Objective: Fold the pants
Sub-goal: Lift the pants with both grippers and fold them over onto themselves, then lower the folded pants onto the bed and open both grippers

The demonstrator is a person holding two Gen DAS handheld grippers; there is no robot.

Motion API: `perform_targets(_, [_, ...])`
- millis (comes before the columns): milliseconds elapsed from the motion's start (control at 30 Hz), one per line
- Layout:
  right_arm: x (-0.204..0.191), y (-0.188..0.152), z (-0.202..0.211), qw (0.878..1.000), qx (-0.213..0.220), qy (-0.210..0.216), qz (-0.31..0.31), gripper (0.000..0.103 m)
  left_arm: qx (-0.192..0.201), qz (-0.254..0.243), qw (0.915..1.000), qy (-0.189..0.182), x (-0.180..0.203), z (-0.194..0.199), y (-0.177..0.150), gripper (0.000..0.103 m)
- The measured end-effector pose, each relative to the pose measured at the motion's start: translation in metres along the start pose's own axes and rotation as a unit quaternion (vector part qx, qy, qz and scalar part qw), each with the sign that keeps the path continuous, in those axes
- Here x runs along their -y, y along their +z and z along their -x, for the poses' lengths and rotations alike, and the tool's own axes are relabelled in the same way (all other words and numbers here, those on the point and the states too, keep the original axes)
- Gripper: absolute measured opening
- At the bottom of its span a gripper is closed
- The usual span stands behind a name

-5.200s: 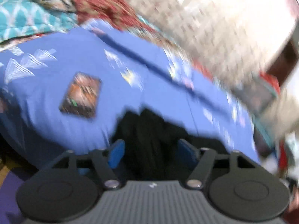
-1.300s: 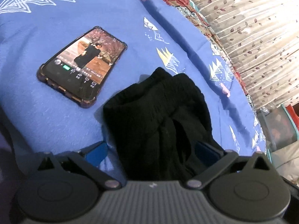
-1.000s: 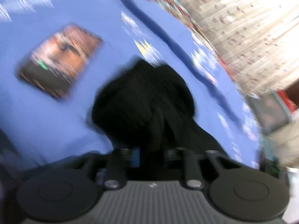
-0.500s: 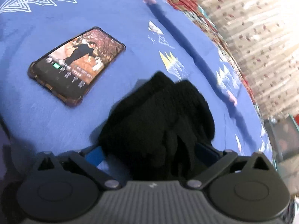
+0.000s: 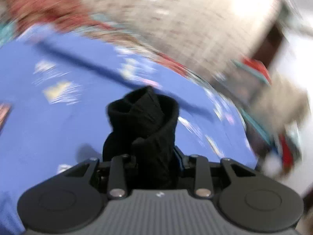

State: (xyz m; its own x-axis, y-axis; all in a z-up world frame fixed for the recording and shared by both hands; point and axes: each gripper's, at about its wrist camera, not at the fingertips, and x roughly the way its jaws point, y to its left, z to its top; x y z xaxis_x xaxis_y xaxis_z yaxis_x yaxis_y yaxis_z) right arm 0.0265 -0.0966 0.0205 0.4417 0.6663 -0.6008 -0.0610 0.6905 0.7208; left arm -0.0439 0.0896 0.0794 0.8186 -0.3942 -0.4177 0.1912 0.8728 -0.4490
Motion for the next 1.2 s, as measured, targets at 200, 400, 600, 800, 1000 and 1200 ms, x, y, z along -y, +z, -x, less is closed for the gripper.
perform_targets(200, [0.032,0.018,0.092,0.983,0.147,-0.110,0.024,0.010,-0.102,-0.098,0.9896,-0.027,0.067,-0.040,-0.044,0.073])
perform_targets(400, [0.063,0.017,0.131,0.979,0.182,-0.094,0.006,0.023,-0.076,-0.119,0.9867,-0.079,0.074,-0.002,-0.039,0.088])
perform_targets(600, [0.057,0.022,0.107,0.991,0.130,-0.008,0.010,0.080,-0.039,-0.010,0.9990,-0.021,0.013,0.027,-0.020,0.088])
perform_targets(800, [0.034,0.038,0.059,0.996,0.061,-0.027,0.055,0.018,-0.084,0.059,0.9946,0.015,-0.024,-0.001,-0.027,0.057])
perform_targets(1000, [0.026,0.049,0.077,0.971,0.105,-0.091,0.196,0.033,-0.081,0.016,0.9962,-0.029,0.009,-0.019,-0.028,0.058])
perform_targets(1200, [0.068,0.051,0.140,0.971,0.193,-0.096,0.103,0.042,-0.072,-0.014,0.9961,-0.048,0.036,-0.038,-0.017,0.058])
